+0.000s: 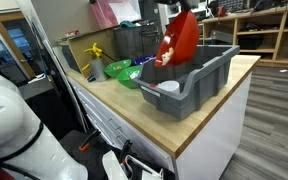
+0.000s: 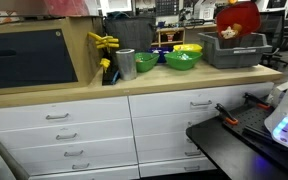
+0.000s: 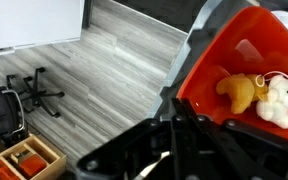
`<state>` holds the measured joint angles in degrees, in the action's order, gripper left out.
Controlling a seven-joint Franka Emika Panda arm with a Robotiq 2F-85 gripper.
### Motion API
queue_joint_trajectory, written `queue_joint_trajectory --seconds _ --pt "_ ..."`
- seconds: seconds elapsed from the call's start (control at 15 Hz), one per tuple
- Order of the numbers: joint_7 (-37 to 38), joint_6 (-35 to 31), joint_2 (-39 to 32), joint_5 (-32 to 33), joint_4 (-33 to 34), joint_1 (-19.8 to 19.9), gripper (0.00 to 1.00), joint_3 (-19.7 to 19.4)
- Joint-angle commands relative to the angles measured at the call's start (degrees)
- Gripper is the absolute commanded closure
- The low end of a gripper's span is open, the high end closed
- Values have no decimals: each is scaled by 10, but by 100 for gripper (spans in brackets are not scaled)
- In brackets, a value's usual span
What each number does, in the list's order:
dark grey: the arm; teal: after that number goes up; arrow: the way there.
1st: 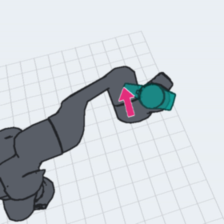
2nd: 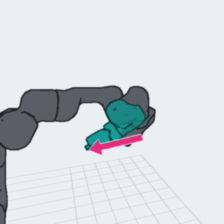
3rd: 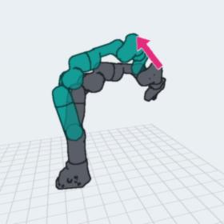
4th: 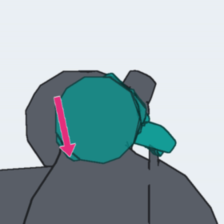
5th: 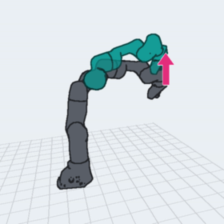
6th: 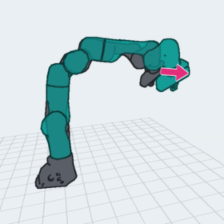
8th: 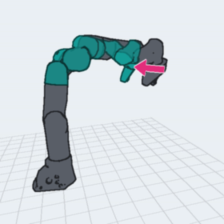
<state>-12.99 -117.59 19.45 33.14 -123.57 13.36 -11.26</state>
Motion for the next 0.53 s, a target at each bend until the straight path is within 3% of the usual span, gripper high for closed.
queue_joint_trajectory --seconds 0.0,0.47 --pt "23 -54 1 28 6 -1 99 4" --pt "80 -105 -15 52 15 6 99 5"
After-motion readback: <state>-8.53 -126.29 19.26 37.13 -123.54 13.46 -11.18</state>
